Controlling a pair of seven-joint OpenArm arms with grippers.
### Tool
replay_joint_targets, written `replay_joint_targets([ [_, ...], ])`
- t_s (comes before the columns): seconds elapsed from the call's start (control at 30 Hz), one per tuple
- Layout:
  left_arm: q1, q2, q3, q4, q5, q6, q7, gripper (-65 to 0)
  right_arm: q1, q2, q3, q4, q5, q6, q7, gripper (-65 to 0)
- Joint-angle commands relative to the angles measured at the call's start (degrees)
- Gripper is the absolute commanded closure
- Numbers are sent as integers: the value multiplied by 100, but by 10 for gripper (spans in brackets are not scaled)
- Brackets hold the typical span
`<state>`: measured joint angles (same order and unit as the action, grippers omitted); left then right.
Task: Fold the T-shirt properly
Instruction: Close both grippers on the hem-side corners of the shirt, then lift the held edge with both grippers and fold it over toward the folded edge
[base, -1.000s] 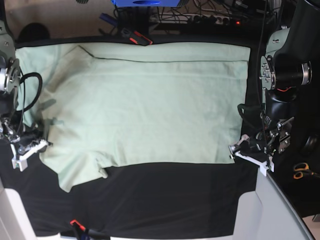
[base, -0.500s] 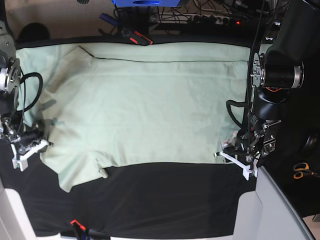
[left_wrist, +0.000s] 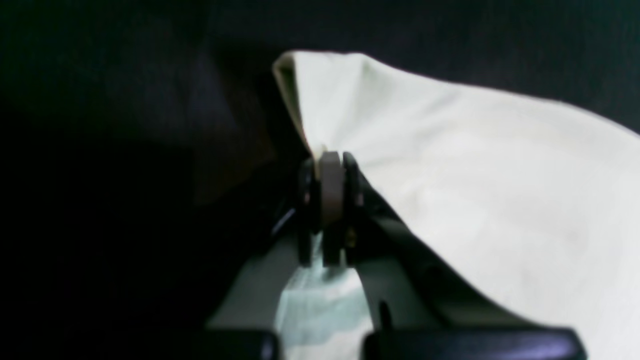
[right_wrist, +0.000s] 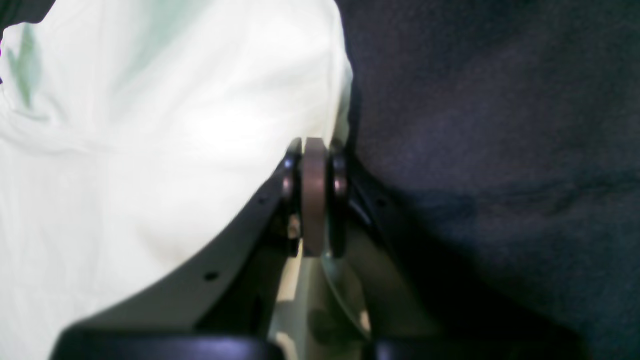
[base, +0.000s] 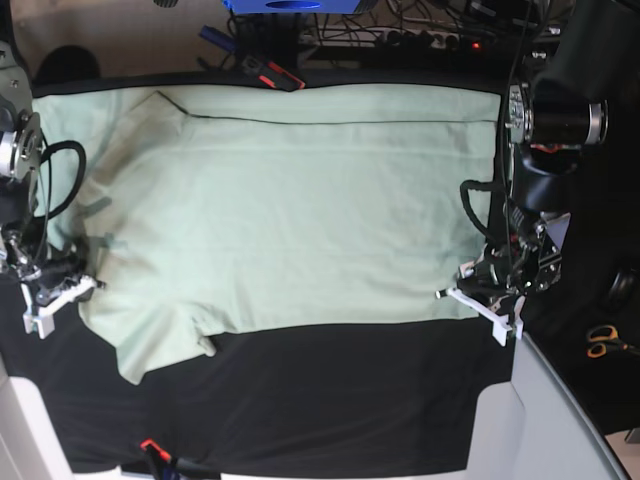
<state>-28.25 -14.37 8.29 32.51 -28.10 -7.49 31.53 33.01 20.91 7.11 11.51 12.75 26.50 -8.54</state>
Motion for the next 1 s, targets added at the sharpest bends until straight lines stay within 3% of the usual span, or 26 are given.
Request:
replay_joint_targets([
  [0.0, -19, -35, -7, 226, 45, 23, 219, 0, 167, 103, 31, 84, 74, 36, 243, -1],
  [0.17, 368, -44, -16, 1158, 27, 23, 447, 0, -150, 103, 40, 524, 74, 36, 418, 0],
  [0.27, 517, -150, -25, 1553, 19, 23, 605, 0, -510, 94, 436, 1139, 74, 36, 392, 0],
  [0.43, 693, -246, -25, 2239, 10, 23, 1054, 0, -774, 103, 823, 1851, 65, 62, -294, 0],
  [0.8, 1229, -264, -43, 3092, 10, 23, 1502, 0, -1249, 85, 831, 2757, 74, 62, -900, 0],
  [0.97, 1572, -273, -772, 3619, 10, 23, 1695, 0, -1354, 85, 831, 2801, 74, 62, -971, 0],
])
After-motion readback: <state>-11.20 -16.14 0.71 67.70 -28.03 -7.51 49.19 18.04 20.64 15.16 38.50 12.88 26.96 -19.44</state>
